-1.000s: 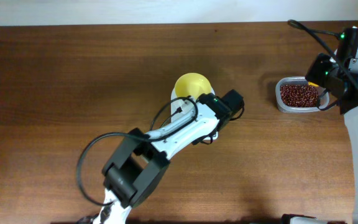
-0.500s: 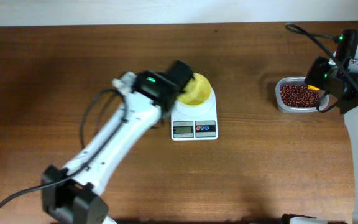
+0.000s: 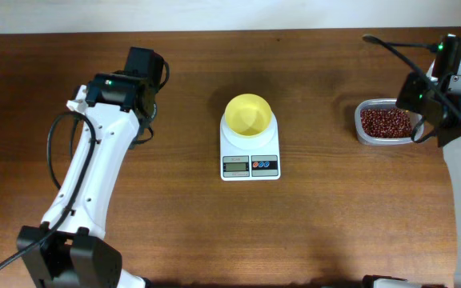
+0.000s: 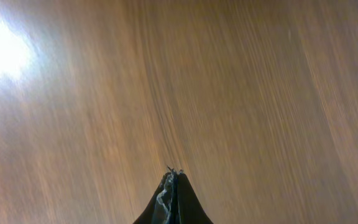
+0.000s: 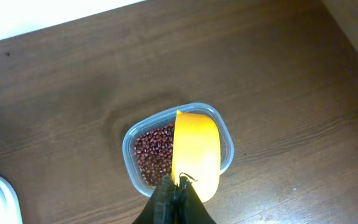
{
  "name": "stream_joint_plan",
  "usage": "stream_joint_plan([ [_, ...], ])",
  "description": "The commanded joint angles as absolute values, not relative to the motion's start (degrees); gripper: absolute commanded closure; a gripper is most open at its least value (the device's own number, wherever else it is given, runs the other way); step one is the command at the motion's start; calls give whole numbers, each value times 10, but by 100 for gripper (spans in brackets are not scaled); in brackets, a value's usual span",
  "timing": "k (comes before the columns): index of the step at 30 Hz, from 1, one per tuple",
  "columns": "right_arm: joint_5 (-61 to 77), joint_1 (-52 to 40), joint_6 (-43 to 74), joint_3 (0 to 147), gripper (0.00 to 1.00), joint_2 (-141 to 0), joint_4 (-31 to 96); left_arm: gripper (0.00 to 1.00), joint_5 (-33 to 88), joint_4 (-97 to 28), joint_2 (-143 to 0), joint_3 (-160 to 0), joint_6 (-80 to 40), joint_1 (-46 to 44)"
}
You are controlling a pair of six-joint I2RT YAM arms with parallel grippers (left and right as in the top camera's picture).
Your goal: Scoop item into bowl and weigh 50g on scale
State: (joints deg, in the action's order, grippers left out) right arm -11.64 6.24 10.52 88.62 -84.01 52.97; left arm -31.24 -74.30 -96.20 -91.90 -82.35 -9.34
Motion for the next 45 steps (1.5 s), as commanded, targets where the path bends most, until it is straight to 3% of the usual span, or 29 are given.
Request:
stream_joint_plan([
  [1,-129,65,105,888,96,-838,514,100,-205,-737,-968,-896,-829,-100],
  [5,-129,65,105,888,96,-838,514,100,-145,-723,-980,-848,-917,-162],
  [8,-129,65,105,888,96,-838,510,100,-148,-660,-986,-816,-921,-259],
  [12,-126,65,105,888,96,-838,508,100,-148,-621,-1021,-814,-1010,-362],
  [16,-126,65,105,888,96,-840,507,100,-148,-547,-1094,-815,-1009,-420],
  [25,-126,65,105,888,96,-840,507,100,-141,-438,-1158,-815,-1006,-427],
  [45,-126,65,105,888,96,-840,508,100,-119,-445,-1171,-814,-993,-445],
])
